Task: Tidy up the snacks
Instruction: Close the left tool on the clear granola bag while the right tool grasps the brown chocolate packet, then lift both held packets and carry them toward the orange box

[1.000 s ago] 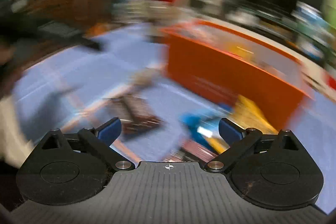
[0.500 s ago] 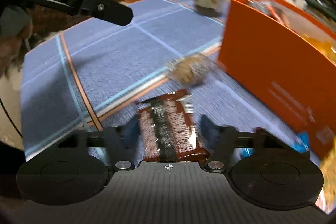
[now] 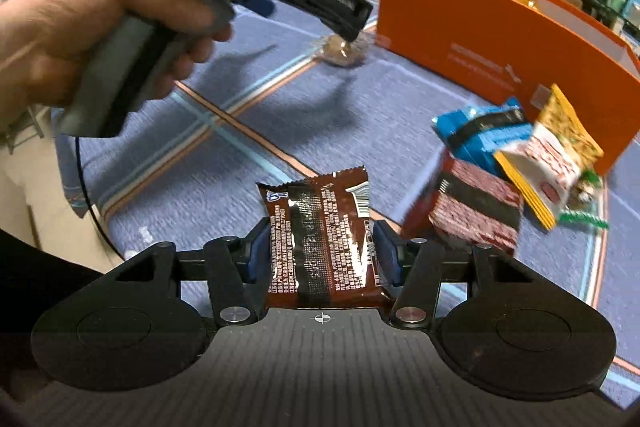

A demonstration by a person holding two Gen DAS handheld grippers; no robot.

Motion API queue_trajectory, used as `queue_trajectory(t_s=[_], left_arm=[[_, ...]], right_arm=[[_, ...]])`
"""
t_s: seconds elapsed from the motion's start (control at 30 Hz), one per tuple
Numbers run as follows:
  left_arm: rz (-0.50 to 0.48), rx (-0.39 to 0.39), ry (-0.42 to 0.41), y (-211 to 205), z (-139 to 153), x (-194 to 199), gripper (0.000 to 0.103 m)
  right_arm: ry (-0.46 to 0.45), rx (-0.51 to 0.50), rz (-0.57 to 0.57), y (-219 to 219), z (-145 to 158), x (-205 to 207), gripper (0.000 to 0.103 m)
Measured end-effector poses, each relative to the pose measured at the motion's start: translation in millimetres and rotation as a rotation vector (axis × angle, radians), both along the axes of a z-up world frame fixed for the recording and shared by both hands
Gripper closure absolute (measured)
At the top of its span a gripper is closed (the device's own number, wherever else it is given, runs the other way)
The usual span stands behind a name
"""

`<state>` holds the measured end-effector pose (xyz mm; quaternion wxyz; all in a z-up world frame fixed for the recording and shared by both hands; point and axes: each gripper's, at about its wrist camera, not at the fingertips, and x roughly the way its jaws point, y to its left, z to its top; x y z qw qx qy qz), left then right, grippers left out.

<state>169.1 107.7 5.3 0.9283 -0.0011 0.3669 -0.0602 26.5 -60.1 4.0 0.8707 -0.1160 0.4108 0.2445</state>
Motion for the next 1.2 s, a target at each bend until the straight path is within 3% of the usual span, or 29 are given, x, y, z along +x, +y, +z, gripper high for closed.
queue_trajectory(t_s=[0.03, 0.07, 0.27, 0.3, 0.37, 0.6, 0.77, 1.2], left_arm=[[-0.007, -0.018, 0.02, -2, -5, 4, 0.044], [-0.015, -0.031, 0.035, -4, -9, 8, 0.049], [-0.037, -0.023, 0.036, -8, -16, 15, 0.049], [-0.03, -0.043, 0.039, -7, -15, 17, 0.051], [-0.031, -0.061, 0.045, -7, -14, 19, 0.067], [-0.056, -0.025, 0.059, -27, -7, 14, 0.071], [-0.095, 0.028, -0.006, -30, 8, -8, 0.072], [0.049, 0.093, -0.004, -6, 26, -16, 0.072]], right_arm=[[0.001, 0.001, 0.001, -1, 0, -1, 0.061], [0.001, 0.003, 0.005, -4, 0, -2, 0.06], [-0.01, 0.017, 0.024, -10, -1, -5, 0.059], [-0.011, 0.018, 0.026, -9, -2, -3, 0.059], [-0.01, 0.019, 0.029, -8, -2, 0, 0.059], [-0.004, 0.018, 0.03, -8, -1, 5, 0.061], [0.002, 0.027, 0.015, -6, 1, 7, 0.061], [-0.084, 0.083, -0.014, 2, 30, 10, 0.061]])
